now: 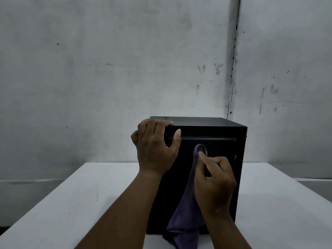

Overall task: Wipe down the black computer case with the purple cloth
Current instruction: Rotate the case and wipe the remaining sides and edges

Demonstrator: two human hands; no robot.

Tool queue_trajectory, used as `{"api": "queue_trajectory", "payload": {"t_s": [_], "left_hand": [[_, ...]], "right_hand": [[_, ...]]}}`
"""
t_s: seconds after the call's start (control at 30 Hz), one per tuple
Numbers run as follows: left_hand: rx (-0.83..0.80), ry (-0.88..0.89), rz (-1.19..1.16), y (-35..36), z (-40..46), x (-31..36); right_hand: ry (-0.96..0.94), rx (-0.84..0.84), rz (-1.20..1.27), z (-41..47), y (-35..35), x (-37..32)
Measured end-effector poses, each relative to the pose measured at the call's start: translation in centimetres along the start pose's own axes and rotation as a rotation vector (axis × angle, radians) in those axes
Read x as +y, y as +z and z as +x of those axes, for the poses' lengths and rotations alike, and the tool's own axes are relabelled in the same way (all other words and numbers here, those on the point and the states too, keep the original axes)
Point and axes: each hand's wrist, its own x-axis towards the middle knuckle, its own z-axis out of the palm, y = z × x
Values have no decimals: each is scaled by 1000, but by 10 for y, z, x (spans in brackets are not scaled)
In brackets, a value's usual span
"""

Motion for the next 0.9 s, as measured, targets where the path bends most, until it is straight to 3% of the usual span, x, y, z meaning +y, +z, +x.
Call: {"api": "queue_trajectory", "payload": {"t_s": [0.3, 0.7, 0.9], "left_hand": [[-18, 3, -7, 0, -1, -2], [-30, -5, -39, 0, -1, -2], [-32, 1, -39, -3, 0, -3]], "right_hand": [[47, 60, -16, -4, 2, 3], [120, 20, -64, -29, -2, 12], [135, 163, -81, 5, 2, 8]]}}
